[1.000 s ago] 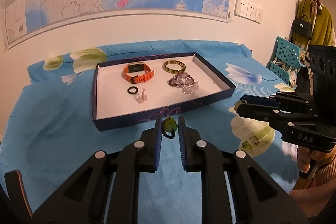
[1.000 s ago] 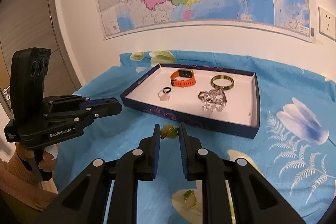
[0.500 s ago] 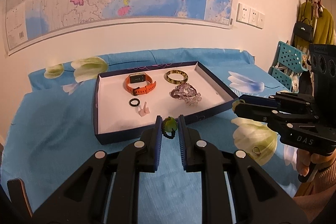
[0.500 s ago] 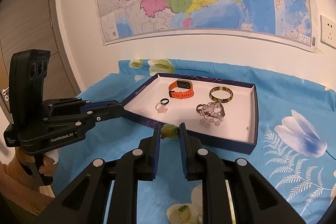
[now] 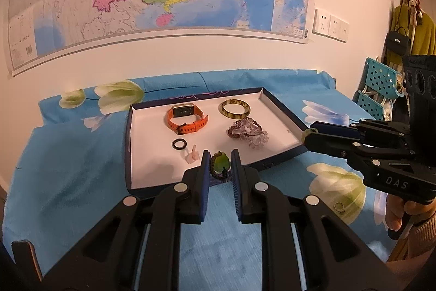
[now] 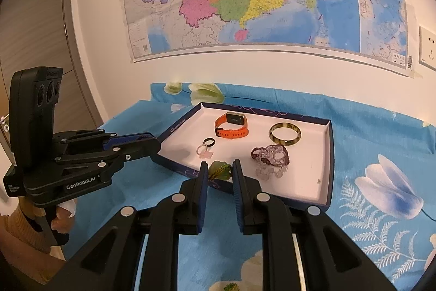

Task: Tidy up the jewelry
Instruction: 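Carry the green ring into the tray with the left tool while the right tool carries the charm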

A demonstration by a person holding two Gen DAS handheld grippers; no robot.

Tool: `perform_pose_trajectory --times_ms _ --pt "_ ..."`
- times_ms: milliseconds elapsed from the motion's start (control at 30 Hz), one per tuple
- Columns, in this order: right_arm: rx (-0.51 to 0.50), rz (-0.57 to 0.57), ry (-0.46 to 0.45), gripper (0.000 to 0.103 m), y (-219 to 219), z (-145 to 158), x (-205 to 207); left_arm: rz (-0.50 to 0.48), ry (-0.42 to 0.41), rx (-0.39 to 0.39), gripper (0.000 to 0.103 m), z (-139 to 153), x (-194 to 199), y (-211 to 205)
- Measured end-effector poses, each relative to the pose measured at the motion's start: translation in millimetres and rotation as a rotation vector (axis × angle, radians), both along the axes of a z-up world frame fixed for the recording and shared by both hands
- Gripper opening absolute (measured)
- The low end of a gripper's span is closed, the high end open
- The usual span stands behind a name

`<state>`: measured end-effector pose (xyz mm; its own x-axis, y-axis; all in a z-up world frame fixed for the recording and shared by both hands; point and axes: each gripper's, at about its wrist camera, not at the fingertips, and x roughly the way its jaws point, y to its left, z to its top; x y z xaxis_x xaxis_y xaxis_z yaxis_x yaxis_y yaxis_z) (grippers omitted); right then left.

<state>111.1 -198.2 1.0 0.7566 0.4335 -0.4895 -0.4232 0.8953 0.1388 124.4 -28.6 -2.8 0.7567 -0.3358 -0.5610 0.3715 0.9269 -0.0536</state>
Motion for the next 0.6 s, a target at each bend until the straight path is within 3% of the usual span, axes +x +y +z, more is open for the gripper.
perform_pose_trajectory --times_ms 600 --pt "-0.023 -0.019 0.013 0.016 2.9 2.1 32.1 0.016 0.03 -0.024 0.015 -3.8 30.5 3.3"
